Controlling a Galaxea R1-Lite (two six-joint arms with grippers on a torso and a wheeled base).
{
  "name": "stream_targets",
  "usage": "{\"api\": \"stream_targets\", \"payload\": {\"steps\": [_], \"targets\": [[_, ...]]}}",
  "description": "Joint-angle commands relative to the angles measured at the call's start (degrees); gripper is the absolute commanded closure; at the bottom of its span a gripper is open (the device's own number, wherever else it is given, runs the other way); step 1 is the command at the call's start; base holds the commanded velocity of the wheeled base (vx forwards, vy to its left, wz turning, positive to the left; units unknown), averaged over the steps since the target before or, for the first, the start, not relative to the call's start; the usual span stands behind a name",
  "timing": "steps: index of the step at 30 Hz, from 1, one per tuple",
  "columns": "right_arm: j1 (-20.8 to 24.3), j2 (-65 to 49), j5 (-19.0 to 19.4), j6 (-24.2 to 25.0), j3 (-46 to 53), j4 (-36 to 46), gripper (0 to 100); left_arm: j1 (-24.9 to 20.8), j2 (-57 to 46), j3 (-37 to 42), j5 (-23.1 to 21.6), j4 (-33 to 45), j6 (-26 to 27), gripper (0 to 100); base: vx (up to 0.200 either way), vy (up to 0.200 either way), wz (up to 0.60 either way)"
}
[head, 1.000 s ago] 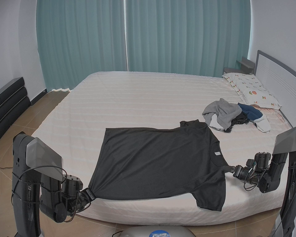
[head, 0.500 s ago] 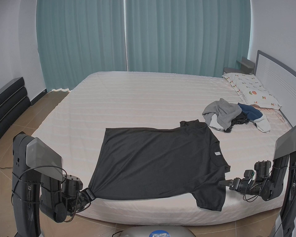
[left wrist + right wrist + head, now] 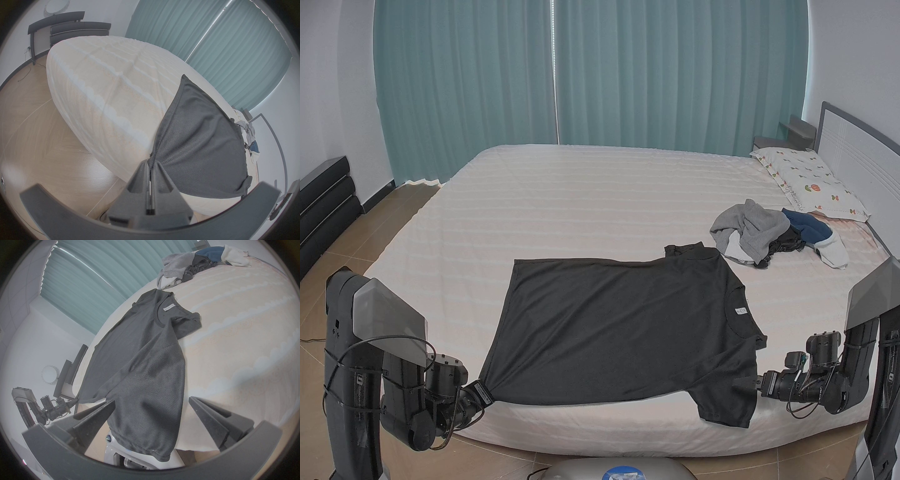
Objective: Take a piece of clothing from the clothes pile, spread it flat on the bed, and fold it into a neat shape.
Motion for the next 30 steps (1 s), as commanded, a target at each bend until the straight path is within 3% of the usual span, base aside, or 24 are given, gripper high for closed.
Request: {"api": "stream_targets", "payload": {"steps": [1, 17, 30], "targets": [[0.74, 1.12, -1.26, -0.01, -0.22, -0.04, 100, 0.09, -0.11, -0.01, -0.07, -0.03, -0.03, 100, 0.000, 0.000, 0.00], [-1.64, -1.78, -1.88, -1.24, 3.82, 0.05, 100, 0.27, -0.19, 0.08, -0.24, -0.03, -0.03, 100, 0.000, 0.000, 0.00], [-6.56, -5.91, -1.17, -10.03, 14.19, 1.01, 100, 0.18, -0.19, 0.60, 0.28, -0.12, 1.46, 100, 0.000, 0.000, 0.00]]}}
